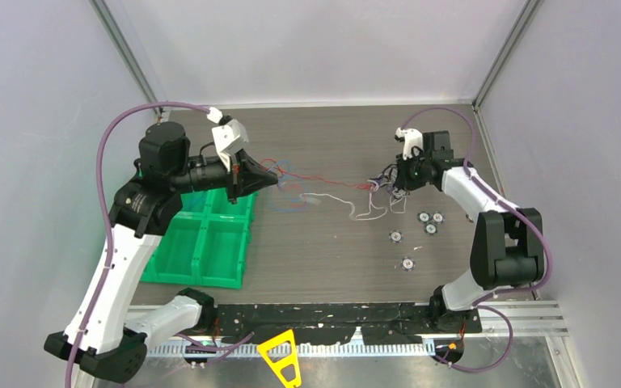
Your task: Untangle the cables
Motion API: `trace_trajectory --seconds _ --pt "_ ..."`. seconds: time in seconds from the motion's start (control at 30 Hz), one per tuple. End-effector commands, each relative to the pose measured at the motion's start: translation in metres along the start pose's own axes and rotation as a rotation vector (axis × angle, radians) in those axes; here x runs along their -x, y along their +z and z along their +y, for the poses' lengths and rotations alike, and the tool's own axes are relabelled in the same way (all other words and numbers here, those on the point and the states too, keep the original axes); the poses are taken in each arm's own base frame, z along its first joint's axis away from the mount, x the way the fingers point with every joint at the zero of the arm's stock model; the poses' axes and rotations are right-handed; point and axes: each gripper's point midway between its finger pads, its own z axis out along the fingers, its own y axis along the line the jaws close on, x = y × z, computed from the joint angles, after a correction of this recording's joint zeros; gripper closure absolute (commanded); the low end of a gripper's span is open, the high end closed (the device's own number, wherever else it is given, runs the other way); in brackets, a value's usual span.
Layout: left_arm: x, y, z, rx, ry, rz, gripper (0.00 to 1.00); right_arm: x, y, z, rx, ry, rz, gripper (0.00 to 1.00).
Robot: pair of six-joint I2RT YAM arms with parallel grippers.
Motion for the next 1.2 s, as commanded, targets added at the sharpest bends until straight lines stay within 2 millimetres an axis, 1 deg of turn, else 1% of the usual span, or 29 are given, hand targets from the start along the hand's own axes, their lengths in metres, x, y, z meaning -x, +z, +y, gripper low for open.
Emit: trace_trajectory --seconds 0.0,0.03,0.07,0.13,0.2,0.23,0.27,0.3,0.33,0.37,0.4,0.43,0.47,0.5,0.53,0.6,0.63,0.7,0.73,0.77,0.8,0.83,0.87,0.9,0.93,0.97,1.03,1.13,1.17 --pt "0.027 -0.013 -0.012 -0.014 0.086 -0.094 1.00 -0.016 0.007 -0.048 -0.161 -0.075 0.119 0.95" --pt "0.033 -0.015 -0.013 -0.009 0.101 -0.113 1.00 -0.018 0.007 -0.053 -0.171 -0.071 0.132 0.95" --pt "0.038 -0.016 -0.013 -0.004 0.119 -0.130 1.00 -0.024 0.010 -0.060 -0.183 -0.066 0.158 0.95" --pt "0.045 -0.017 -0.015 -0.012 0.135 -0.155 1.00 -0.029 0.013 -0.067 -0.203 -0.065 0.180 0.95" --pt "0.047 -0.012 -0.012 -0.021 0.101 -0.160 1.00 -0.030 0.016 -0.063 -0.175 -0.060 0.193 0.94" --pt "0.045 -0.008 -0.011 -0.036 0.076 -0.154 1.00 -0.028 0.015 -0.058 -0.141 -0.058 0.202 0.91" --pt "0.041 -0.002 -0.008 -0.058 0.040 -0.139 1.00 -0.026 0.016 -0.046 -0.065 -0.063 0.197 0.79" --pt "0.038 0.003 -0.009 -0.078 0.016 -0.129 1.00 -0.023 0.012 -0.036 -0.015 -0.062 0.206 0.72" --pt "0.033 0.010 -0.008 -0.095 -0.009 -0.114 1.00 -0.015 0.008 -0.021 0.069 -0.082 0.176 0.53" --pt "0.026 0.019 -0.005 -0.111 -0.035 -0.097 1.00 -0.013 0.001 -0.013 0.117 -0.100 0.177 0.44" --pt "0.023 0.026 -0.005 -0.128 -0.049 -0.092 1.00 -0.002 -0.008 0.003 0.192 -0.114 0.133 0.28" --pt "0.019 0.033 -0.005 -0.146 -0.066 -0.083 1.00 0.002 -0.017 0.011 0.231 -0.137 0.122 0.22" --pt "0.015 0.041 -0.003 -0.158 -0.084 -0.078 1.00 0.013 -0.030 0.027 0.301 -0.152 0.069 0.11" --pt "0.012 0.047 -0.002 -0.166 -0.099 -0.074 1.00 0.020 -0.042 0.044 0.382 -0.166 0.042 0.08" --pt "0.009 0.054 -0.001 -0.178 -0.112 -0.066 1.00 0.027 -0.054 0.053 0.410 -0.183 0.010 0.02" --pt "0.003 0.065 0.001 -0.196 -0.139 -0.048 1.00 0.045 -0.080 0.080 0.507 -0.212 -0.051 0.01" --pt "0.001 0.070 0.001 -0.210 -0.151 -0.038 1.00 0.049 -0.089 0.094 0.561 -0.203 -0.064 0.01" --pt "-0.004 0.080 0.001 -0.239 -0.175 -0.019 1.00 0.065 -0.110 0.121 0.622 -0.224 -0.130 0.00" --pt "-0.004 0.083 0.001 -0.250 -0.182 -0.015 1.00 0.075 -0.112 0.136 0.647 -0.262 -0.171 0.00" --pt "-0.004 0.086 0.001 -0.259 -0.194 -0.014 1.00 0.081 -0.122 0.148 0.670 -0.246 -0.196 0.00" --pt "-0.003 0.088 0.001 -0.265 -0.206 -0.019 1.00 0.088 -0.122 0.164 0.699 -0.287 -0.233 0.00" --pt "-0.002 0.090 0.003 -0.264 -0.218 -0.021 1.00 0.089 -0.130 0.184 0.735 -0.289 -0.241 0.01" --pt "-0.001 0.091 0.003 -0.266 -0.225 -0.023 1.00 0.095 -0.130 0.192 0.744 -0.314 -0.276 0.04" --pt "0.000 0.092 0.003 -0.269 -0.232 -0.023 1.00 0.095 -0.136 0.208 0.772 -0.319 -0.280 0.06" --pt "0.001 0.093 0.004 -0.270 -0.243 -0.022 1.00 0.101 -0.136 0.215 0.778 -0.325 -0.308 0.09" --pt "0.002 0.093 0.004 -0.270 -0.245 -0.024 1.00 0.102 -0.138 0.225 0.775 -0.350 -0.326 0.10" --pt "0.003 0.092 0.002 -0.280 -0.254 -0.025 1.00 0.106 -0.132 0.233 0.739 -0.390 -0.363 0.10" --pt "0.003 0.091 -0.001 -0.290 -0.266 -0.024 1.00 0.111 -0.125 0.241 0.705 -0.433 -0.412 0.06" --pt "0.001 0.091 -0.001 -0.295 -0.271 -0.020 1.00 0.111 -0.121 0.246 0.696 -0.441 -0.411 0.07"
